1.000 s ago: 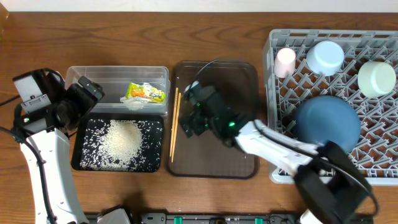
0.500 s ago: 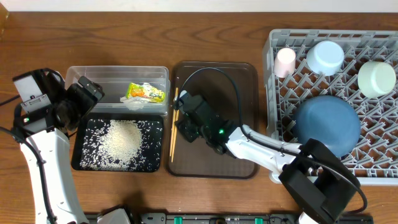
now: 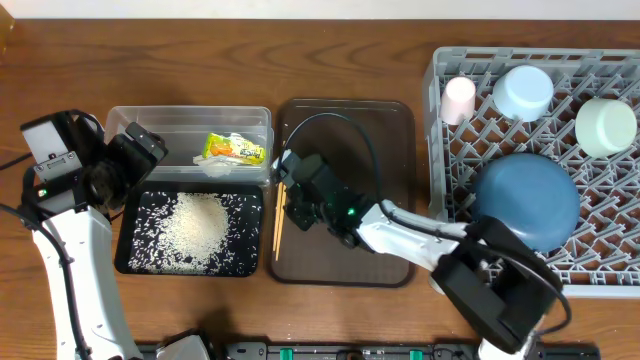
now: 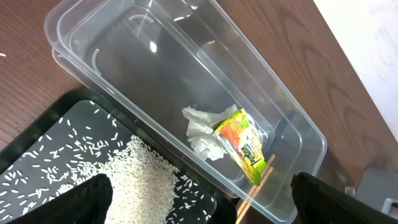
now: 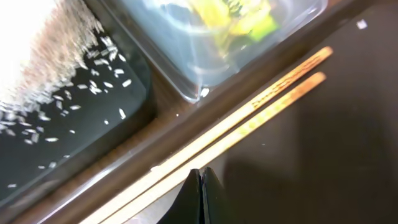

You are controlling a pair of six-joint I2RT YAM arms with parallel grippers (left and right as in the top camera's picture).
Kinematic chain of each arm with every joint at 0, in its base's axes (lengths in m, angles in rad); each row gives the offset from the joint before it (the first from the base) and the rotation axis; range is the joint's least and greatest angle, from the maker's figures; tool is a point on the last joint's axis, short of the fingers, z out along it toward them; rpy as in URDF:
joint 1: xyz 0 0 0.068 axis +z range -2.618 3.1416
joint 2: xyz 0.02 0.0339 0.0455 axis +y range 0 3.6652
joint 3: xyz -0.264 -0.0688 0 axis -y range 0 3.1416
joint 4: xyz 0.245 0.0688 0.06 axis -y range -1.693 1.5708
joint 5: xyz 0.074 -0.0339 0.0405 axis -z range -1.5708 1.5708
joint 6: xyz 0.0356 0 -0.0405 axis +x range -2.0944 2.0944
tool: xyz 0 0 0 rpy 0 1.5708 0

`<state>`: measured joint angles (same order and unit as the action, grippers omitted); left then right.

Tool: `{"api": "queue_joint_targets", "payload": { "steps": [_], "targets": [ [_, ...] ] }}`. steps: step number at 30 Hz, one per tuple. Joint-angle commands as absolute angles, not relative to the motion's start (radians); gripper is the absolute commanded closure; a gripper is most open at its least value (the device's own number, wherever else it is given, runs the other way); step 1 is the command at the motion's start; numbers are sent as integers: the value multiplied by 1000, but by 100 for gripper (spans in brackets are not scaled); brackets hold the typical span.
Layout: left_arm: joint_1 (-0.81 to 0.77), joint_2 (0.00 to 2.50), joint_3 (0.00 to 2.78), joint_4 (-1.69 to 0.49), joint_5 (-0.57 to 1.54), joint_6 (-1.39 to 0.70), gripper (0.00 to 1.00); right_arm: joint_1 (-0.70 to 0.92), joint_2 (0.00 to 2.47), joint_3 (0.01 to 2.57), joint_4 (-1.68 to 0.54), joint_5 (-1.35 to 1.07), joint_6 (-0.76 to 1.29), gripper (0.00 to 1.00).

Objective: Sort waste into correct bins and load items into the dishwasher rack
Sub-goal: 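Close the right gripper on one wooden chopstick and lift it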

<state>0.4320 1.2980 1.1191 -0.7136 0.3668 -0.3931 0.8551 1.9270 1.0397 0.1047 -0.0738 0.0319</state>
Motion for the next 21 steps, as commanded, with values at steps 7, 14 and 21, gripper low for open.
{"api": "queue_joint_targets", "payload": {
  "steps": [7, 14, 21],
  "targets": [
    [437, 1300, 1136, -715, 365, -398, 5, 915, 2016, 1047, 205, -87, -2, 99],
    [437, 1300, 1136, -714, 365, -398, 5, 926, 2012, 1047, 245, -86, -1, 99],
    [437, 1300, 1136, -715, 365, -398, 5, 934, 2015, 1047, 189, -87, -1, 99]
  ]
}}
